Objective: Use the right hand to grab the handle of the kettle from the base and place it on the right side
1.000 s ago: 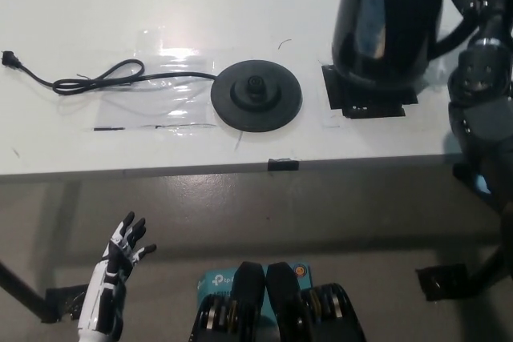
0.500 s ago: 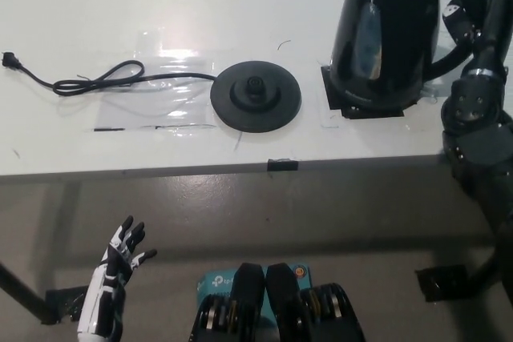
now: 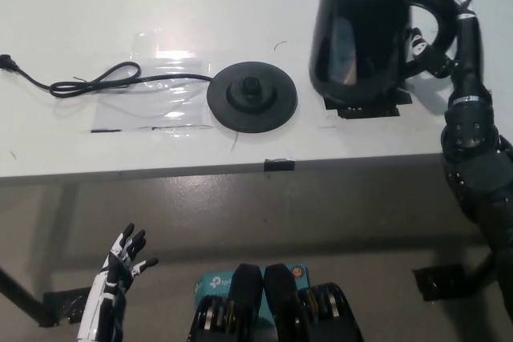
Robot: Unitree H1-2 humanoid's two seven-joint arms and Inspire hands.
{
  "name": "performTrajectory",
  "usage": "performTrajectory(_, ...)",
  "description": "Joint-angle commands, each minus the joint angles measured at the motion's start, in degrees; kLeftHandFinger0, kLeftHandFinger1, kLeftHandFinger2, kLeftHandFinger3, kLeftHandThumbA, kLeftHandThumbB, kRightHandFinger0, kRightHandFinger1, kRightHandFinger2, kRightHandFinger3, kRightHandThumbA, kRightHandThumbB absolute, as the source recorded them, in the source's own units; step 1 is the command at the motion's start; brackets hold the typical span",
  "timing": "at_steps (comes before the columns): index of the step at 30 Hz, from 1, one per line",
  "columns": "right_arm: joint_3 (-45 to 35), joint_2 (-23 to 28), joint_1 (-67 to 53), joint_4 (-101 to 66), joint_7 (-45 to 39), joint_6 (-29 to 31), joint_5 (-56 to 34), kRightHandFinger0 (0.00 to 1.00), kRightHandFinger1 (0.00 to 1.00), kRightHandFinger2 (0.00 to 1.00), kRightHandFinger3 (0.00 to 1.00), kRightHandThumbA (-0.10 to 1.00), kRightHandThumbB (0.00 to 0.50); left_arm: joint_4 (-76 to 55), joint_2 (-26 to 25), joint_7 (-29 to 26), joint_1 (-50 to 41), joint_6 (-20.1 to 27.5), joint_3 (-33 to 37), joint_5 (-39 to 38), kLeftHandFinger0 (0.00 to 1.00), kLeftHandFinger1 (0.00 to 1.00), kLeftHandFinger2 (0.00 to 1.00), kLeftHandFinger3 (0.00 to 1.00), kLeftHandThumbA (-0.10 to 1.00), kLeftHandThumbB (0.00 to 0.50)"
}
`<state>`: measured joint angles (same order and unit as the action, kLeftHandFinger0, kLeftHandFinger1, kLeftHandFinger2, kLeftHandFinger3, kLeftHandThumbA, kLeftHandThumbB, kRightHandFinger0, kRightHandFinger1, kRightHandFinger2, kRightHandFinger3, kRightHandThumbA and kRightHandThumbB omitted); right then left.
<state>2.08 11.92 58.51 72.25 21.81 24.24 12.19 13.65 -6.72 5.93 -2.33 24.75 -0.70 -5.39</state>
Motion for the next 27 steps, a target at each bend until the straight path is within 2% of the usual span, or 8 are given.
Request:
performTrajectory(1,0.9,1.0,1.4,-6.1,-13.9,2.5,-3.7,1.0,1.0,1.0,1.0,0.84,0.5,-1.4,-0.6,0.7,-0.3,1.7,-0.7,-1.1,0.84,1.0,1.0,1.0,0.97,0.5)
performTrajectory(5,-0.1,1.3,-0.1,-11.7,-18.7,0.5,-6.4,1.0,1.0,1.0,1.0,0.84,0.5,-1.2,-0.8,1.1,0.0,2.0,-0.7,-1.7,0.84,1.0,1.0,1.0,0.97,0.5)
performTrajectory(8,-0.7,1.4,-2.1,-17.1,-20.9,-0.1,-8.5,1.0,1.0,1.0,1.0,1.0,0.5,-1.0,-0.7,0.8,0.1,2.1,-0.7,-1.1,0.84,1.0,1.0,1.0,0.97,0.5)
performTrajectory(14,-2.6,1.0,-6.3,-28.9,-22.6,-4.5,-12.1,1.0,1.0,1.0,1.0,1.0,0.5,-1.0,-0.7,0.7,0.3,2.1,-0.8,-1.3,0.84,0.99,1.0,1.0,0.98,0.5)
performTrajectory(16,-4.2,0.8,-8.7,-34.3,-24.8,-3.7,-16.4,1.0,1.0,1.0,1.0,1.0,0.5,-0.9,-0.6,0.5,0.7,2.1,-0.9,-1.1,0.83,0.99,1.0,1.0,0.98,0.5)
performTrajectory(26,-7.2,2.0,-18.4,-53.6,-24.0,-7.9,-17.2,1.0,1.0,1.0,1.0,1.0,0.5,-0.9,-0.8,0.8,2.3,1.9,-1.2,-1.2,0.84,0.99,1.0,1.0,0.98,0.5)
performTrajectory(27,-8.1,2.0,-19.9,-56.3,-22.2,-5.9,-15.5,1.0,1.0,1.0,1.0,1.0,0.5,-0.8,-1.0,0.9,2.7,2.0,-1.2,-1.2,0.84,1.0,1.0,1.0,0.98,0.5)
